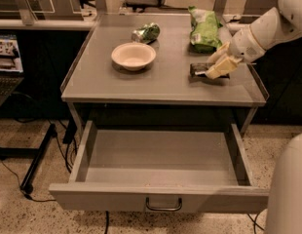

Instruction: Place rxbar chocolate into top drawer

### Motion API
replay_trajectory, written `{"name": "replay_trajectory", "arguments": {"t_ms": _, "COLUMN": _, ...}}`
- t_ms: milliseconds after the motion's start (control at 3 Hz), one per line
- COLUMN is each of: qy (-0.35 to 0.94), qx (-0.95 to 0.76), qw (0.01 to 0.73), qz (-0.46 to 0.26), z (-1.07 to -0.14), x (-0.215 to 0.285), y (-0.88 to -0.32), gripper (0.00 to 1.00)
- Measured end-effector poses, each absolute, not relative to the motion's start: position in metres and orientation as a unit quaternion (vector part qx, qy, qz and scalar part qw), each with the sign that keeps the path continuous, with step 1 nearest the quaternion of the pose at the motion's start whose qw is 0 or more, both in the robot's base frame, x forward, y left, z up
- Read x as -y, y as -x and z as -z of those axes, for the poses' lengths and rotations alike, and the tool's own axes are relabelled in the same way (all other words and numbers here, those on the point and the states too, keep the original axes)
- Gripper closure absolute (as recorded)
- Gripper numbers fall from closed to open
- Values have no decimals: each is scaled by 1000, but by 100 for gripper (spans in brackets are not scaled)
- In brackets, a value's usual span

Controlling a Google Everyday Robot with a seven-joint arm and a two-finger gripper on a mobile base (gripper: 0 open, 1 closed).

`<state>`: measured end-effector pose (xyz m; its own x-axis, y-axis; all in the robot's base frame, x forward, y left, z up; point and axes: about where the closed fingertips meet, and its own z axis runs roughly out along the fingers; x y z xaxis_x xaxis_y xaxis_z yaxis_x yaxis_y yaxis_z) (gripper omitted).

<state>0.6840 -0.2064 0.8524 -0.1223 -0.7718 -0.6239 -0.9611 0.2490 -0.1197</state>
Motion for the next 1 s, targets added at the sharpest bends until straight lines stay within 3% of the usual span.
{"name": "replay_trajectory", "arguments": {"t_ms": 1000, "qy": 486, "qx": -767, "qw": 380, "qz": -178, "z": -823, "x": 236, "y": -579, "gripper": 100}}
